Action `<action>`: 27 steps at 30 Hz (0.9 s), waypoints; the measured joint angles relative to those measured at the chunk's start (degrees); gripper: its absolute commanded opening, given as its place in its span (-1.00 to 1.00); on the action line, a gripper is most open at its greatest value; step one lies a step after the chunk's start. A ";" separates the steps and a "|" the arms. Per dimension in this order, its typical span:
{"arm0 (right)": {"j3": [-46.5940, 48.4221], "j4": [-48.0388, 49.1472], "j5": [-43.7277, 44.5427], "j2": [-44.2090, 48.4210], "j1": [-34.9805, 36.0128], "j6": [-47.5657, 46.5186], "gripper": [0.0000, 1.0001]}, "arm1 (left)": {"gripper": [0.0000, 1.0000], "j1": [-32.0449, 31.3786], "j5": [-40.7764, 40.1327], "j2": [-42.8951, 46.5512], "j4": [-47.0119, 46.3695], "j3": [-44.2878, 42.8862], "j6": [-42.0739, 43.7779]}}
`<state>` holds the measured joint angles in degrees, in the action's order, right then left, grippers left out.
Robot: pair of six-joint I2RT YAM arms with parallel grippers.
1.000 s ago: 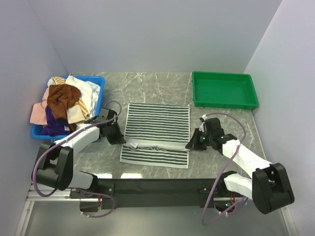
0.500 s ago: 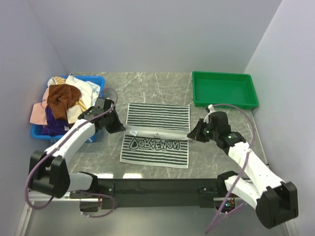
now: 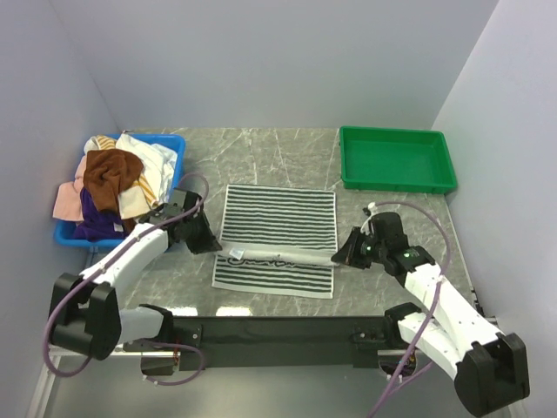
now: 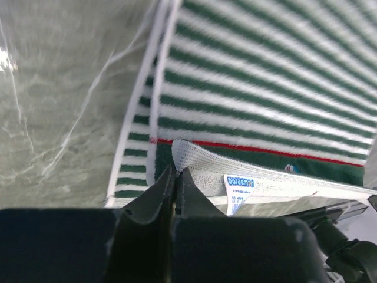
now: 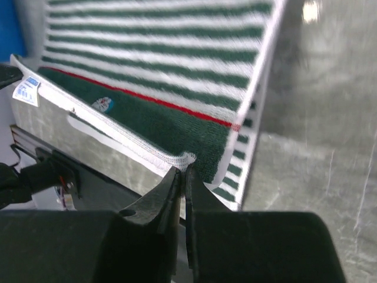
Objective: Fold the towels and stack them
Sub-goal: Fold the towel
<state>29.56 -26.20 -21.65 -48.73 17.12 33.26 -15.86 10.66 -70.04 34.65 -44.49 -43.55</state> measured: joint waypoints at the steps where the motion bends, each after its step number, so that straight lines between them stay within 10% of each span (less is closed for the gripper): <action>1: -1.07 0.20 -0.39 -0.76 0.00 0.31 -1.00 | -0.99 0.00 0.31 -0.74 -0.26 0.85 -0.17; 8: -4.85 3.69 -1.49 -7.10 0.15 1.77 -0.88 | -0.85 0.00 1.29 -6.29 -4.42 4.90 -0.72; 12: -5.75 4.33 -1.25 -8.11 1.25 2.21 -0.44 | -0.67 0.00 0.74 -6.60 -5.29 6.32 -0.70; 15: -5.86 2.54 1.95 -7.76 1.77 1.92 0.17 | -0.11 0.90 -3.45 -6.51 -4.66 6.82 -0.28; 19: -5.51 -1.18 4.09 -4.04 3.98 1.53 0.47 | 0.69 1.09 -6.10 -3.41 -2.54 6.80 0.39; 27: 6.45 -2.64 7.89 -3.19 15.10 -5.90 0.60 | 0.90 1.05 -8.15 6.69 3.10 3.10 0.90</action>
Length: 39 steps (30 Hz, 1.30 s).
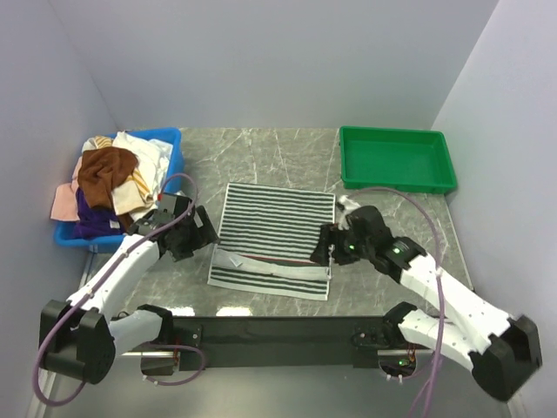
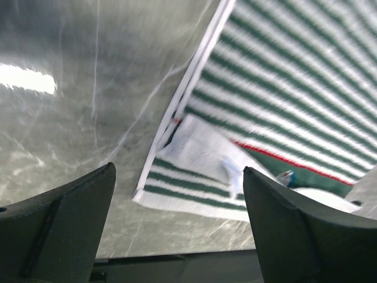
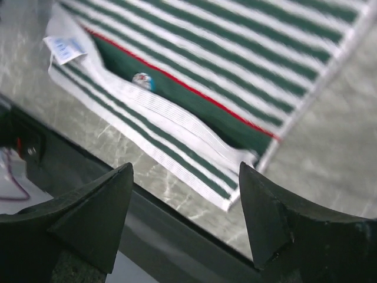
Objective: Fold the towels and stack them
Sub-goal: Fold the towel
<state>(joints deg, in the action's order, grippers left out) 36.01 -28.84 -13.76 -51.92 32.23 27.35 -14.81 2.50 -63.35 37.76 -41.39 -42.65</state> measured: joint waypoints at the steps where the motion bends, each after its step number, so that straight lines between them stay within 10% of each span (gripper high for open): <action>1: 1.68 0.76 0.13 -2.32 1.55 -1.53 0.61 | 0.92 0.00 -0.46 0.68 -0.04 -0.59 0.37; 12: 7.52 7.74 -2.10 -27.58 8.41 -15.78 0.63 | 0.93 0.00 -1.29 4.98 -1.66 -1.27 3.65; 39: 8.33 7.74 -3.41 -33.24 9.22 -18.34 0.45 | 0.99 0.11 11.98 -11.50 -14.78 2.80 2.54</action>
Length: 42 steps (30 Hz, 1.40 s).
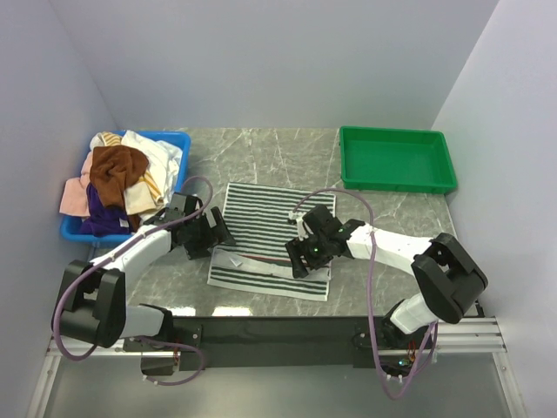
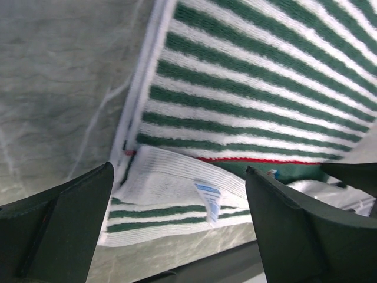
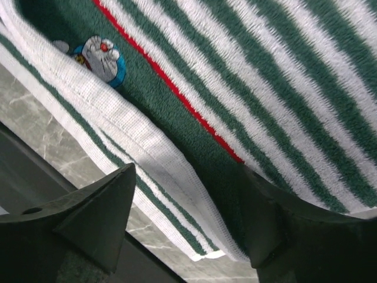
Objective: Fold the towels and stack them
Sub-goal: Fold the towel
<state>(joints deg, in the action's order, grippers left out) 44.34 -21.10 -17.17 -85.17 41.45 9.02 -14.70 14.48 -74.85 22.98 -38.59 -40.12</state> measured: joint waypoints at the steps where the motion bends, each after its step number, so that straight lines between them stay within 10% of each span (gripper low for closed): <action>1: 0.00 -0.28 -0.09 0.04 0.26 0.04 0.40 | 0.99 0.00 0.39 0.00 -0.09 0.00 0.00; 9: -0.04 -3.19 -3.08 6.80 3.91 2.10 0.04 | 0.99 -0.59 1.31 0.00 -0.87 -0.11 0.04; 25: -3.78 -8.09 -9.73 4.72 8.24 5.60 -0.02 | 0.99 -4.52 0.50 2.19 0.46 -6.78 0.59; 42: 15.56 3.80 -8.76 -3.80 9.11 7.10 -0.23 | 0.88 -4.52 -8.22 15.23 0.39 -9.09 4.39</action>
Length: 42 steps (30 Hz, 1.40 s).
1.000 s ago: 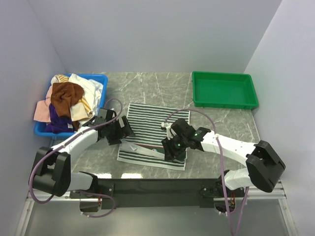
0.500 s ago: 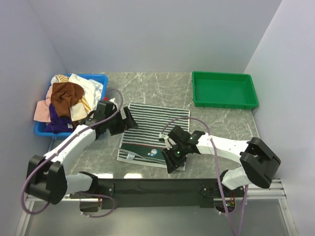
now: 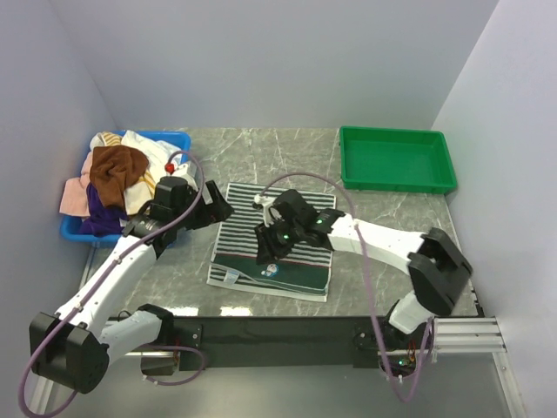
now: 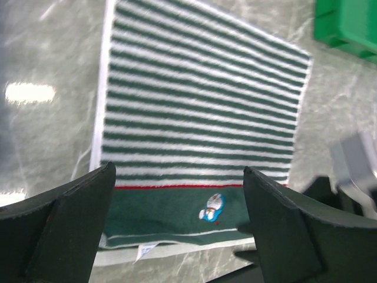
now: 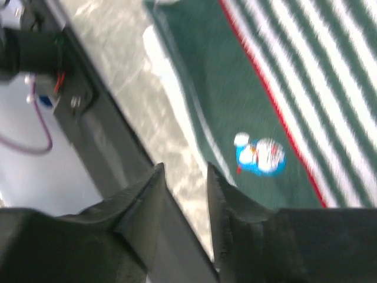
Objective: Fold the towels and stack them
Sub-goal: Fold the towel
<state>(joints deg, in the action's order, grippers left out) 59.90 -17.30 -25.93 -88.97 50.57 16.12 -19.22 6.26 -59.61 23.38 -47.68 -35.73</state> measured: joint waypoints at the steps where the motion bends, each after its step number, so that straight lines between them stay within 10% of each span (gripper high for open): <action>1: 0.66 1.22 0.24 -1.97 0.11 0.94 -0.25 | 0.87 0.00 -0.59 0.02 0.35 0.42 -0.37; 20: 20.26 -0.94 2.45 -28.63 9.33 2.05 -0.63 | 0.47 0.79 -10.23 2.91 8.68 8.98 -8.59; 42: 13.60 -4.79 -0.33 -18.86 11.06 -1.33 -0.35 | 0.42 -0.17 -10.67 8.50 11.69 11.93 -14.84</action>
<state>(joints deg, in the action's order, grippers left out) 73.49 -22.09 -26.26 -107.83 61.63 14.79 -19.40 -4.40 -51.11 35.07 -35.75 -50.57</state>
